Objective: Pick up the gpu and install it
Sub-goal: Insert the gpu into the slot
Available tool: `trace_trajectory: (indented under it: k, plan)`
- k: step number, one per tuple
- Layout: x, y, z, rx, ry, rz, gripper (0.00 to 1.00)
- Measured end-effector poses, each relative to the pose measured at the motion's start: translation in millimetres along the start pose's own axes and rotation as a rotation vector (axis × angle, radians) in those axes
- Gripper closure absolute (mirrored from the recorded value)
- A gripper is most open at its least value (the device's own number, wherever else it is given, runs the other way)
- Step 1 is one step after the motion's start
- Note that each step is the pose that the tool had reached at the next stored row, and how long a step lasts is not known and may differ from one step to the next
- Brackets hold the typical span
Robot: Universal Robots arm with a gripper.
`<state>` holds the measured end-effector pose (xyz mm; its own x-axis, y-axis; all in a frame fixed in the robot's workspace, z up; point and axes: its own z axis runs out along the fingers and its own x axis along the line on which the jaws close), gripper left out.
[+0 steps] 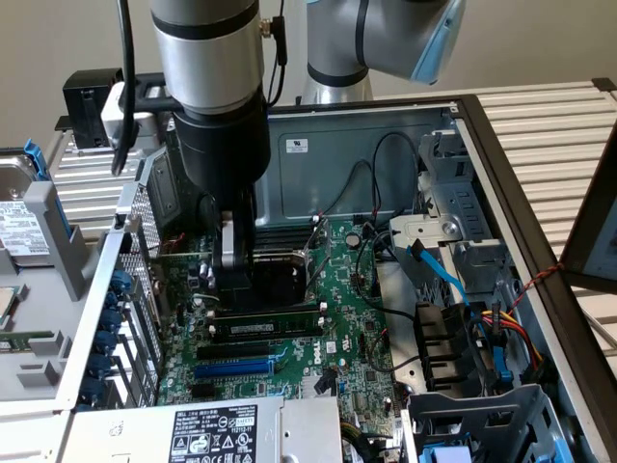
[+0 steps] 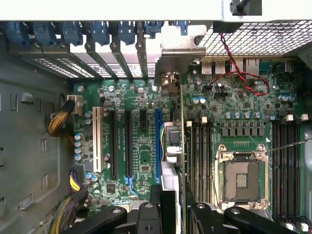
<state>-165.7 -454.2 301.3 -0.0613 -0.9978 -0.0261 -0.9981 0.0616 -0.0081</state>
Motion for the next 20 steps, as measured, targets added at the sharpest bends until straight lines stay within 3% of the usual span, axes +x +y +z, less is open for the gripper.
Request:
trace_trajectory:
  k: [7, 20]
  plan:
    - [0.9, 2.7, 4.0, 0.0, -0.0003, 0.0, 0.72]
    - [9.3, 5.6, 21.6, 0.0011, -0.0002, 0.015, 0.72]
